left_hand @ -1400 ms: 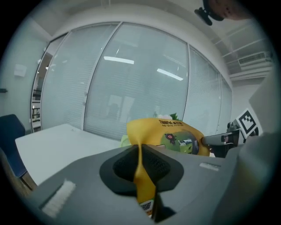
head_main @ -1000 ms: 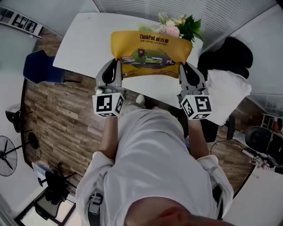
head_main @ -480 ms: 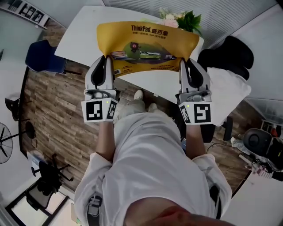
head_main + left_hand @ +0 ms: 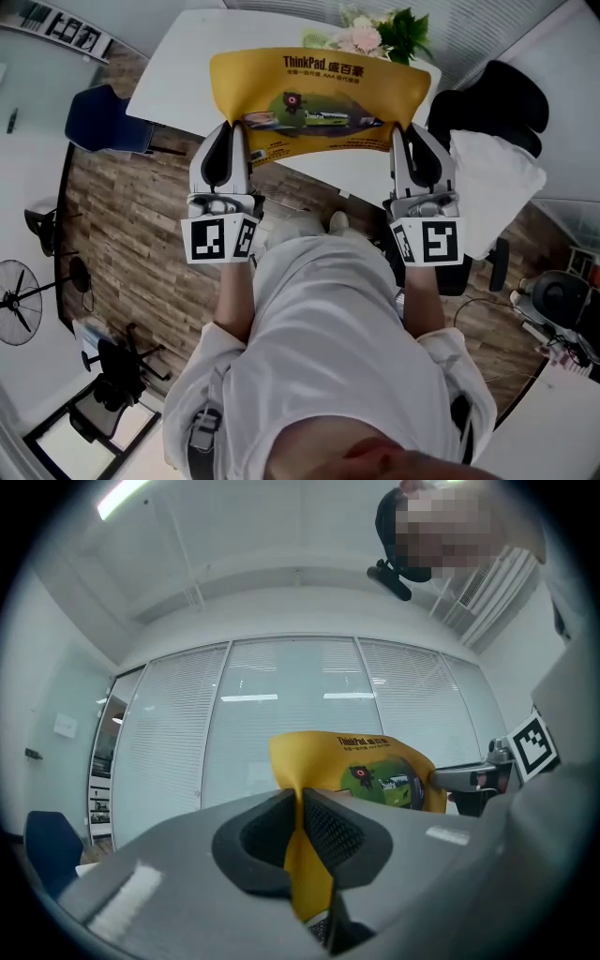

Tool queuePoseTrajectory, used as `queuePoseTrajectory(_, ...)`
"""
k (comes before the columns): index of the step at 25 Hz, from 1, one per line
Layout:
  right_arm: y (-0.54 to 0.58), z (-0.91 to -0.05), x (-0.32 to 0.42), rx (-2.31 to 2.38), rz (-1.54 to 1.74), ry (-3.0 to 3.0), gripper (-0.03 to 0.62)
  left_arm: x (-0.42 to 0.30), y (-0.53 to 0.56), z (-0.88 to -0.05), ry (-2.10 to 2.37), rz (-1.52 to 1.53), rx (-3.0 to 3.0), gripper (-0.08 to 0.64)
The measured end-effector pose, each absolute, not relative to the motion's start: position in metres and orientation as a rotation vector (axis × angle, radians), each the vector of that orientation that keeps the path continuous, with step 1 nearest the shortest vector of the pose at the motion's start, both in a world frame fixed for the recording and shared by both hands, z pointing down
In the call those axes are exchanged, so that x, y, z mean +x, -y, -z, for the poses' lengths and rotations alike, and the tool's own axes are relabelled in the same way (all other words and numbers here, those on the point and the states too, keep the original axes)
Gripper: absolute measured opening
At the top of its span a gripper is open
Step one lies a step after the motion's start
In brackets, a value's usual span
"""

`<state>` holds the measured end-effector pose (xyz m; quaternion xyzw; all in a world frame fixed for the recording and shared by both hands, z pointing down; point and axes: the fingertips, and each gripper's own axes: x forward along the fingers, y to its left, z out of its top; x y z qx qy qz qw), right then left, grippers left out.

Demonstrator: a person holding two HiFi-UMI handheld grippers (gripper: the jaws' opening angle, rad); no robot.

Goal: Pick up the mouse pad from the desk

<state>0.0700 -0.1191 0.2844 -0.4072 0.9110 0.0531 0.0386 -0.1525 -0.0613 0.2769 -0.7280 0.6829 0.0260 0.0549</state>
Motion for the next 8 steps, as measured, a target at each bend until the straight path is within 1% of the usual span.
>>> queuePoseTrajectory(8, 0.116, -0.285, 0.060, -1.283, -0.169, -2.775, 0.038, -0.162, 0.060, -0.276, -2.027, -0.033, -2.217, 0.029)
